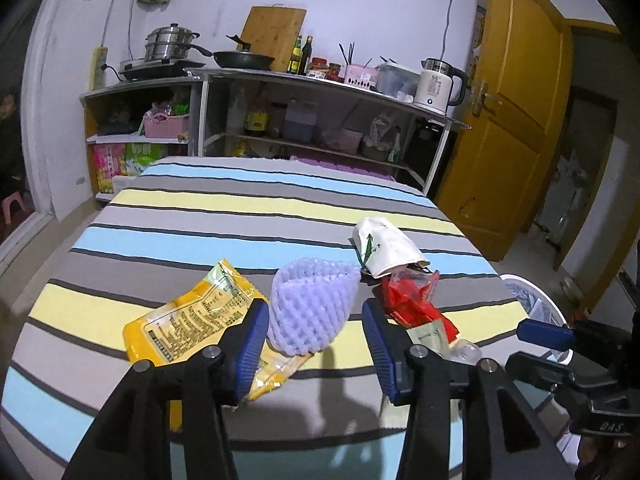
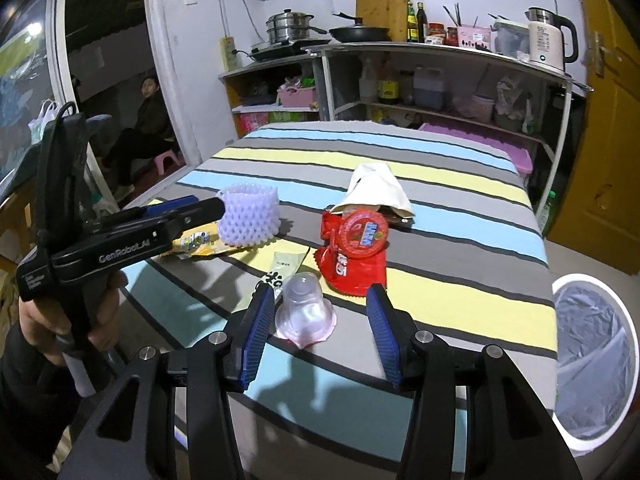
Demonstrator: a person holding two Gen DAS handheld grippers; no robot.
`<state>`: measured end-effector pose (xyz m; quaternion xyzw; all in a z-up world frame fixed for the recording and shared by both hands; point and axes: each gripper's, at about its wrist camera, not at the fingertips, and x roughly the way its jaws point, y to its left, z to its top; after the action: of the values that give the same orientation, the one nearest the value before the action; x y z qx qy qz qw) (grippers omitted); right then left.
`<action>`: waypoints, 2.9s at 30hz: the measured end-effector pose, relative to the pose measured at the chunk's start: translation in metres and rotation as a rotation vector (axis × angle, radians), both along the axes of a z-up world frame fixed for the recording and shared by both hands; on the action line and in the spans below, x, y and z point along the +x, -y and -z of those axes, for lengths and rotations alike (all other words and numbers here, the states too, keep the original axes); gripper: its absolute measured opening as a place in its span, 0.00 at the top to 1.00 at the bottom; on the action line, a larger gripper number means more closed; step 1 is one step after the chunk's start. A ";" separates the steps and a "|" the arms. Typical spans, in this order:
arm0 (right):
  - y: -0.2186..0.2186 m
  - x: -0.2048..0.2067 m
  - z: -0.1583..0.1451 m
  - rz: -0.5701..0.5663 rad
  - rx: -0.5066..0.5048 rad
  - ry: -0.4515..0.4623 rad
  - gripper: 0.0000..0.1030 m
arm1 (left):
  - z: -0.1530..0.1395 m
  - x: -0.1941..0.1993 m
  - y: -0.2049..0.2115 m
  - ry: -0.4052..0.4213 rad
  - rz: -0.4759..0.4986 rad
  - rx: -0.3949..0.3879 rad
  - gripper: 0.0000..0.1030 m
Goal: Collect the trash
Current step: 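Grasp the white foam net with the left gripper while the right grasps the clear plastic cup, then carry the foam net and plastic cup over the bin and release both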
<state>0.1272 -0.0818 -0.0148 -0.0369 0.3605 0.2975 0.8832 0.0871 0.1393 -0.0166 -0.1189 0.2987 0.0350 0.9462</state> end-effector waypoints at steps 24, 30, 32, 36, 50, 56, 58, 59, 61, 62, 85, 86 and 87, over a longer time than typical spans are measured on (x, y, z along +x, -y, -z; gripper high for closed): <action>-0.029 0.021 0.022 -0.052 -0.039 -0.063 0.70 | 0.010 0.038 -0.010 -0.052 0.000 -0.025 0.52; -0.028 0.022 0.024 -0.049 -0.036 -0.065 0.73 | 0.015 0.042 -0.014 -0.070 0.022 -0.049 0.45; -0.025 0.022 0.023 -0.043 -0.033 -0.066 0.73 | 0.016 0.043 -0.009 -0.075 0.040 -0.042 0.45; -0.023 0.022 0.022 -0.033 -0.029 -0.062 0.73 | 0.017 0.047 0.000 -0.082 0.069 -0.029 0.45; 0.000 0.016 0.014 0.022 -0.007 -0.037 0.73 | 0.008 0.034 0.022 -0.057 0.080 0.007 0.80; 0.014 0.012 0.004 0.053 0.009 -0.011 0.73 | -0.009 0.020 0.028 -0.019 0.071 0.008 0.80; 0.021 0.010 0.000 0.067 0.014 0.001 0.73 | -0.015 0.015 0.032 -0.007 0.071 0.010 0.80; 0.024 0.008 -0.003 0.074 0.016 0.007 0.73 | -0.019 0.013 0.035 0.001 0.073 0.013 0.80; 0.031 0.006 -0.006 0.088 0.020 0.018 0.73 | -0.024 0.010 0.039 0.011 0.077 0.017 0.80; 0.034 0.005 -0.008 0.093 0.022 0.022 0.73 | -0.026 0.009 0.041 0.015 0.079 0.018 0.80; 0.106 -0.023 -0.032 0.216 0.052 0.096 0.73 | -0.065 0.006 0.123 0.076 0.207 0.051 0.80; 0.111 -0.024 -0.033 0.225 0.052 0.098 0.73 | -0.064 0.008 0.129 0.075 0.219 0.051 0.80; 0.115 -0.025 -0.033 0.233 0.052 0.100 0.73 | -0.063 0.008 0.134 0.074 0.228 0.050 0.80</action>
<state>0.1023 -0.1965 0.0183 0.0135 0.3100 0.2000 0.9293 0.0954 0.0048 0.0467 -0.0617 0.2743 -0.0695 0.9571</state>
